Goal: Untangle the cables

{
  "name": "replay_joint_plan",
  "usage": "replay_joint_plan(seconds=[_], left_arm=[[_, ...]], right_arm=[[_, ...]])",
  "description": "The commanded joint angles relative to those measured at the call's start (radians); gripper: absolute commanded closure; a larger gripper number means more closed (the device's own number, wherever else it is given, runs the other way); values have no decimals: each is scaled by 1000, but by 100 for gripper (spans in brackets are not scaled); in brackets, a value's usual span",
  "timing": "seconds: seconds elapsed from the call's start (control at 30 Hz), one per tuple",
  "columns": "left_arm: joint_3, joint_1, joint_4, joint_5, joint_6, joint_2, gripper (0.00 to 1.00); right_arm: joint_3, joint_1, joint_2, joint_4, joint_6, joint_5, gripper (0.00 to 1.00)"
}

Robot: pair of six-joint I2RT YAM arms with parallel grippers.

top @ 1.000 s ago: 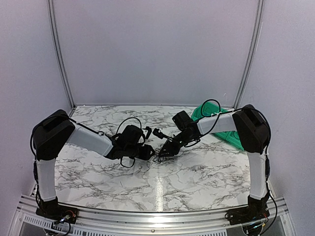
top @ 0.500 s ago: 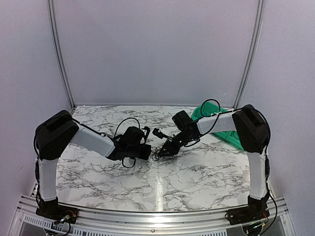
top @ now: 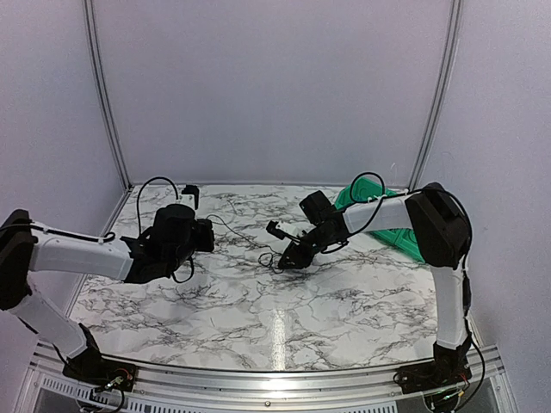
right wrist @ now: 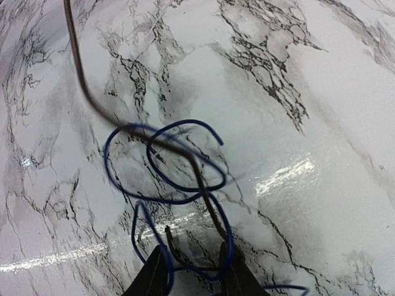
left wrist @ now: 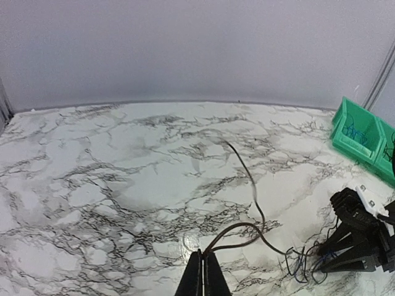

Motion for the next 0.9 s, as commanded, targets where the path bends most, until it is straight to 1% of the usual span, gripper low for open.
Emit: replay_joint_plan(seconds=[0.0, 0.23, 0.37, 0.47, 0.6, 0.73, 0.87], left_arm=[[-52, 5, 27, -157, 122, -193, 100], [-35, 5, -40, -293, 317, -526, 100], [-4, 5, -90, -309, 364, -621, 100], [4, 5, -144, -232, 354, -639, 100], [-7, 6, -205, -86, 267, -613, 100], [-35, 5, -210, 58, 210, -556, 100], [-41, 5, -211, 166, 191, -486, 100]], right_arm=[[-26, -2, 97, -142, 5, 142, 71], [-7, -1, 131, -171, 0, 135, 74], [-4, -1, 124, -172, -3, 142, 75], [-3, -2, 106, -169, -6, 139, 75], [-7, -4, 50, -161, -10, 127, 72], [-13, -9, -62, -157, -12, 110, 67], [-45, -26, -244, -139, -15, 61, 62]])
